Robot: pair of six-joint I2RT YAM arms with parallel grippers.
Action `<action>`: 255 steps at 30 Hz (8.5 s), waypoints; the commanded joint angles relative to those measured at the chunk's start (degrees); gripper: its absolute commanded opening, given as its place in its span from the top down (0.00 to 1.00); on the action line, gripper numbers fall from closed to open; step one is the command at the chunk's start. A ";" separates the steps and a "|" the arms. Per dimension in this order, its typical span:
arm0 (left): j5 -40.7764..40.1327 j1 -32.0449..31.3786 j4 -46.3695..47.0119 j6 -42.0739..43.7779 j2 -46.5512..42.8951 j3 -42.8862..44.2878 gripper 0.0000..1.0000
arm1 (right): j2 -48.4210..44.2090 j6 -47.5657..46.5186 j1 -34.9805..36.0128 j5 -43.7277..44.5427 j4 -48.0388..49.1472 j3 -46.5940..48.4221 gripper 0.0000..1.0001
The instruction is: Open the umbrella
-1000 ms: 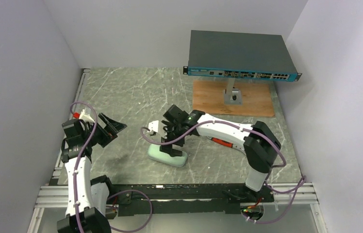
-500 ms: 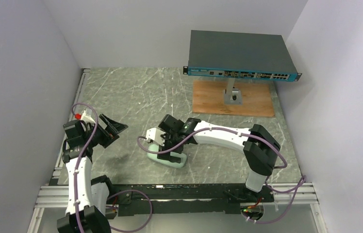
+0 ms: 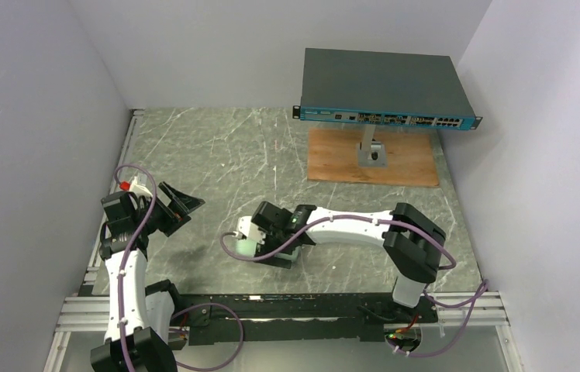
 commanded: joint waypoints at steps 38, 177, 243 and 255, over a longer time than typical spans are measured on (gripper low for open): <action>13.59 -4.20 -43.62 122.62 -0.67 13.20 0.45 | 0.73 -46.44 -6.31 -22.60 7.43 -1.00 0.12; -19.85 -55.86 40.95 53.58 37.60 2.96 1.00 | 4.09 -1.32 -29.81 -34.06 0.24 3.61 0.39; -9.87 -47.03 32.95 37.75 42.80 7.66 1.00 | 9.47 18.33 -28.73 -19.74 17.25 0.74 0.75; -9.01 -52.82 29.77 41.06 39.13 3.49 1.00 | 9.86 21.07 -27.36 -14.96 17.10 -1.61 0.86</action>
